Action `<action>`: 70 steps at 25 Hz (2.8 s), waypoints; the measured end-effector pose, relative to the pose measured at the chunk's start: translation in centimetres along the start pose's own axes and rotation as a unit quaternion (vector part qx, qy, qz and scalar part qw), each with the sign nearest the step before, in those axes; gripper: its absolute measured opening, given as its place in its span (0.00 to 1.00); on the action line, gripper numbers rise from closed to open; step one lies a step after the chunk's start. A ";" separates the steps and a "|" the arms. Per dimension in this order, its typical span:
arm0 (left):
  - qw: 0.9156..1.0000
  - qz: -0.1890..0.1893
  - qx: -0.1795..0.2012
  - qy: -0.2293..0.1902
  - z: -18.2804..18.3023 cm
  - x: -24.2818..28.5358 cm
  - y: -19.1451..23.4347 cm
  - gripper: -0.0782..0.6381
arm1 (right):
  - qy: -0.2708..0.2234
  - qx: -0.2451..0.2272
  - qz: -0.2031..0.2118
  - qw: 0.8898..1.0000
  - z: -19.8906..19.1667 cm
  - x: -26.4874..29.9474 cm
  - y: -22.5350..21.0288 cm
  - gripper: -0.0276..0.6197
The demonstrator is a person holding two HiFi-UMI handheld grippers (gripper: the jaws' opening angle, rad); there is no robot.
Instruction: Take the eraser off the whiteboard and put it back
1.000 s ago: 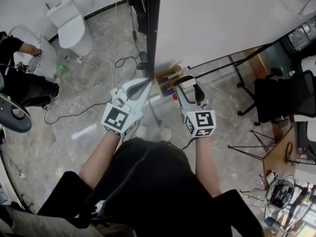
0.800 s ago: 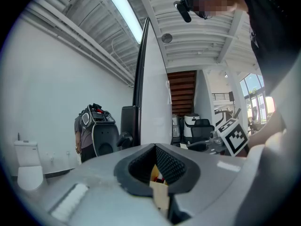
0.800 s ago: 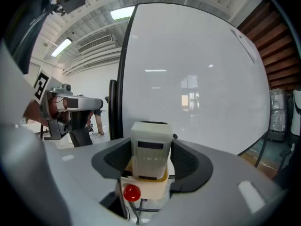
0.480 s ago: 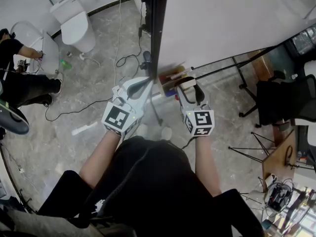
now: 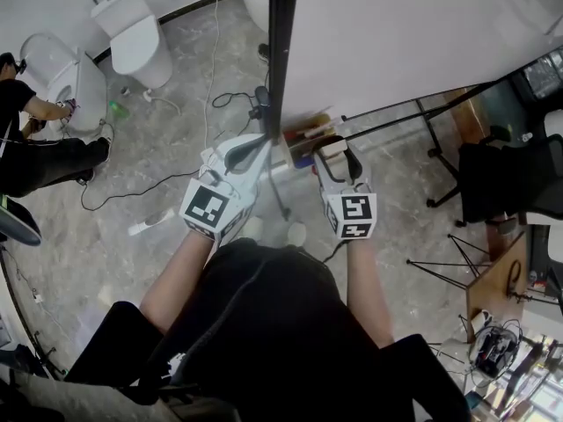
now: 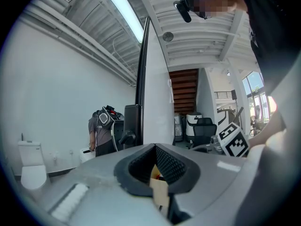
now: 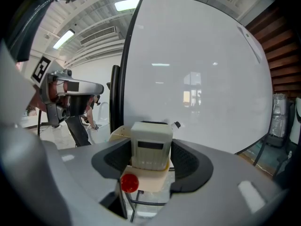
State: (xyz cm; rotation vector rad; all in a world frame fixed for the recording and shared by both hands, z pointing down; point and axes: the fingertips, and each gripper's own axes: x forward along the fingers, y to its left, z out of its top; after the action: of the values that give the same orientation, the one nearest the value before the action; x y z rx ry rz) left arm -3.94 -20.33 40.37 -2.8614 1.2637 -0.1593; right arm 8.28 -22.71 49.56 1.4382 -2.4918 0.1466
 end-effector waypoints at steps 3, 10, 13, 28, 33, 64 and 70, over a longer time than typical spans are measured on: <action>1.000 0.001 -0.002 0.002 0.1 0.0 -0.1 0.12 | 0.003 -0.001 -0.001 1.000 -0.2 0.1 -0.1 0.46; 1.000 0.013 -0.011 -0.002 0.3 -0.3 0.1 0.12 | 0.010 -0.002 -0.006 1.000 -0.8 0.5 -0.2 0.46; 1.000 0.015 -0.004 0.000 0.2 -0.6 0.3 0.12 | 0.011 -0.002 -0.006 1.000 -0.8 0.6 -0.2 0.46; 1.000 0.021 0.007 -0.005 0.4 -1.3 0.7 0.12 | 0.011 0.008 -0.013 1.000 -1.1 0.5 -0.6 0.52; 1.000 0.019 0.004 -0.005 0.3 -1.3 0.5 0.12 | 0.015 0.001 0.000 1.000 -1.0 0.5 0.0 0.59; 0.997 -0.066 0.012 -0.024 2.3 3.0 -3.2 0.12 | -0.125 0.033 -0.027 0.991 7.9 -7.6 -1.4 0.09; 0.996 -0.075 0.015 -0.044 4.0 2.9 -3.5 0.12 | -0.162 0.034 -0.031 0.986 11.1 -9.5 -1.3 0.06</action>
State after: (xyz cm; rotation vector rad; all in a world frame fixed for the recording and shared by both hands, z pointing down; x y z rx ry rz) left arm 1.01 -20.26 36.81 -2.9011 1.0238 -0.0512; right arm 11.99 -17.82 36.27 1.6855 -2.7129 -0.0162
